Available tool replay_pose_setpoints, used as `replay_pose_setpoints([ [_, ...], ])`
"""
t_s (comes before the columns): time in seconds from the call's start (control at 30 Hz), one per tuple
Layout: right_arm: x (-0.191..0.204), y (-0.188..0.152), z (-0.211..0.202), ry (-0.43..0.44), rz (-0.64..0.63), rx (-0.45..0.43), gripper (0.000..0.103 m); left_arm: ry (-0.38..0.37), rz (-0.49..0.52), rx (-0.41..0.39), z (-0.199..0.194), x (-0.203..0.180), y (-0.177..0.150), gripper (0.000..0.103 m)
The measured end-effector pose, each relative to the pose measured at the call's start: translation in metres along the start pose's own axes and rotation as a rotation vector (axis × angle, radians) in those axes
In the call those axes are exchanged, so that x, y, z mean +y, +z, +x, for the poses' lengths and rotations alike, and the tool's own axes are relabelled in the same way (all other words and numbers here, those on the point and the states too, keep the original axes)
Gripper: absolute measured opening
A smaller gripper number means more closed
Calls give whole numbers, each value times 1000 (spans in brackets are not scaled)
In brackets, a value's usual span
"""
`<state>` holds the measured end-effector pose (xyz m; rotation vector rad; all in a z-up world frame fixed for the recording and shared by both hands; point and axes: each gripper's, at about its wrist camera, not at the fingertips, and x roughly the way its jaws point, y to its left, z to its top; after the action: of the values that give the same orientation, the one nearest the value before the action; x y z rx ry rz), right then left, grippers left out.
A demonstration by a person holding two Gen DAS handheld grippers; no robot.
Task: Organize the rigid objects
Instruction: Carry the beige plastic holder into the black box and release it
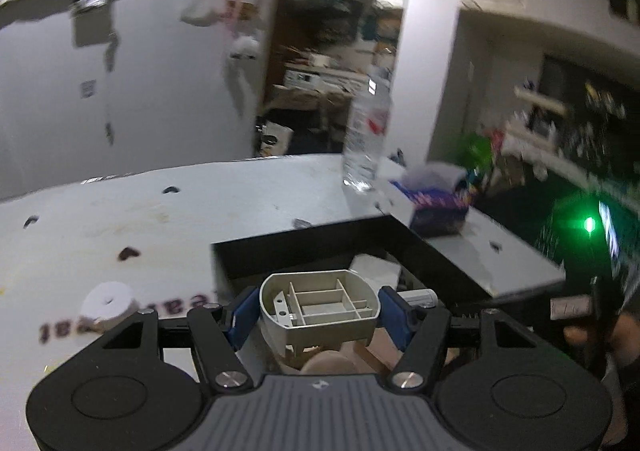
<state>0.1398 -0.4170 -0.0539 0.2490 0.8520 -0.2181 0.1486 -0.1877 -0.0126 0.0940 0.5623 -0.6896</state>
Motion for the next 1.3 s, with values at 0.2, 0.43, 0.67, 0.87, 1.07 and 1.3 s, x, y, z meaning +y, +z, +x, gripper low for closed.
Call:
replay_pose_setpoints([
  [0.2, -2, 0, 0, 9, -1, -1, 11, 3, 96, 56, 24, -19, -4, 65],
  [0.43, -4, 0, 1, 14, 3, -3, 11, -36, 115, 108, 38, -29, -5, 65],
  [0.67, -3, -1, 1, 15, 4, -3, 11, -67, 101, 126, 40, -29, -9, 86],
  [0.87, -3, -1, 1, 14, 4, -3, 11, -62, 87, 123, 38, -26, -8, 86],
  [1.07, -3, -1, 1, 15, 4, -3, 11, -53, 79, 115, 33, -23, -6, 87],
  [1.3, -4, -1, 1, 15, 4, -3, 11, -50, 68, 100, 26, -18, -3, 89],
])
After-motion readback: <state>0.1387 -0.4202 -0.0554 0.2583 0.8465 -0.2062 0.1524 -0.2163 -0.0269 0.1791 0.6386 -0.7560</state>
